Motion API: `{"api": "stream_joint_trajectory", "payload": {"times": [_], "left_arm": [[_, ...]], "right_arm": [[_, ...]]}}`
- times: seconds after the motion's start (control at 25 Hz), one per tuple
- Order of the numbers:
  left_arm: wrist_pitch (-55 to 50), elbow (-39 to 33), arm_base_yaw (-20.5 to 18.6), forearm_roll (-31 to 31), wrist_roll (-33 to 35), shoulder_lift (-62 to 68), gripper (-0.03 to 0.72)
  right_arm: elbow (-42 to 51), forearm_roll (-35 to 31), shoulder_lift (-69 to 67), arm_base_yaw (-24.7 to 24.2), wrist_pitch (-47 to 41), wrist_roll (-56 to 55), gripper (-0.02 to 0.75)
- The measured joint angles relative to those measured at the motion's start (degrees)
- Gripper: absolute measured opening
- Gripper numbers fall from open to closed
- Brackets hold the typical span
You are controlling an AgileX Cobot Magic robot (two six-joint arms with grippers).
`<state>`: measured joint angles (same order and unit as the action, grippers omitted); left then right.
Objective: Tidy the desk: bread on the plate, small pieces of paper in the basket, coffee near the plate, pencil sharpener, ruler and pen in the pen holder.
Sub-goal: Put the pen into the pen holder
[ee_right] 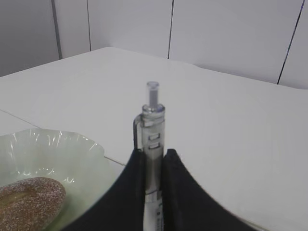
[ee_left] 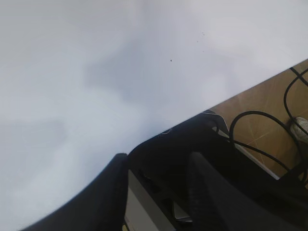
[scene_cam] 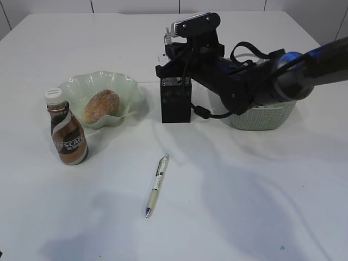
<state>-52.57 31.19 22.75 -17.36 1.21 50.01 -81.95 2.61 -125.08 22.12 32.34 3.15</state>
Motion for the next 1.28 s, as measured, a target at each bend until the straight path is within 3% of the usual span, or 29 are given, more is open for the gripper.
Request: {"api": "stream_joint_trajectory", "payload": {"times": [1.28], "left_arm": [[0.04,0.0,0.0,0.09,0.0,0.0,0.287]], "right_arm": [[0.0,-0.11,0.0,0.0,-1.12,0.19,0.065]]}}
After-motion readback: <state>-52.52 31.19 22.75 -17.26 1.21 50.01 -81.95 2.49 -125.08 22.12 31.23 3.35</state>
